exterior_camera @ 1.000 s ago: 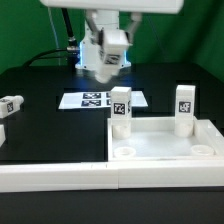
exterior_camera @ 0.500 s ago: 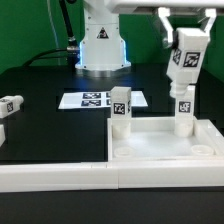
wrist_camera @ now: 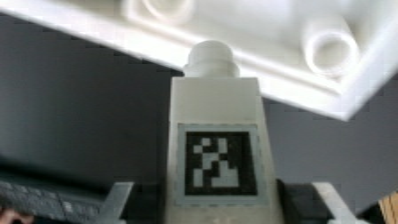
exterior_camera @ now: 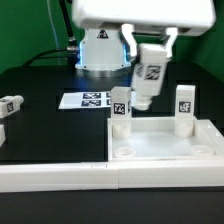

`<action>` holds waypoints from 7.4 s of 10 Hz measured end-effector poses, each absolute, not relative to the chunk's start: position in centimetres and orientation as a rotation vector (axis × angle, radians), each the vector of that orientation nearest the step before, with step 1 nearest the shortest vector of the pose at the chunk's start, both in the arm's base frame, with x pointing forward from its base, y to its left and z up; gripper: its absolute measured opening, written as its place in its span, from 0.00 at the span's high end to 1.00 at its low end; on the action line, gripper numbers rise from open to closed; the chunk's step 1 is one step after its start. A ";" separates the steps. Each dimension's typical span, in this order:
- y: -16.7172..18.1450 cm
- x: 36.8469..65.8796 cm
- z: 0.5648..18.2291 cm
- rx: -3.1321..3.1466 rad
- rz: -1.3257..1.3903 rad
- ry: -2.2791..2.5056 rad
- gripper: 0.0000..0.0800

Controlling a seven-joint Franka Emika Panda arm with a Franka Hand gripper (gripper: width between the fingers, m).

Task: Assemble square table

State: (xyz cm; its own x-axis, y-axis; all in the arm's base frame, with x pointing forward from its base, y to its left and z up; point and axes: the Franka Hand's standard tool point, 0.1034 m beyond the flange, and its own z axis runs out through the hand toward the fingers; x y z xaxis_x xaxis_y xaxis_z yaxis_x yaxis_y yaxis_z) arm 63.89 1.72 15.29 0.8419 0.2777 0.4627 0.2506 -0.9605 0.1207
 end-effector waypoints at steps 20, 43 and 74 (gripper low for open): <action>10.9 65.3 10.6 3.077 0.836 0.314 0.64; 10.4 66.3 8.5 3.045 0.914 0.291 0.20; 10.5 67.9 9.2 3.127 -0.045 -1.099 0.61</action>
Offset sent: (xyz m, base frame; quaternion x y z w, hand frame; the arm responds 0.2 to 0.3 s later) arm 0.0265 0.0761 0.0159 -0.0290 -0.0173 0.0724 0.9968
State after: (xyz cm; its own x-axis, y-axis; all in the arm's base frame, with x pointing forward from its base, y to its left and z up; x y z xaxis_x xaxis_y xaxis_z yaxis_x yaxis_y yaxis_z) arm 67.92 10.55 9.16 0.7813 -0.6187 -0.0828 -0.6234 -0.7666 -0.1538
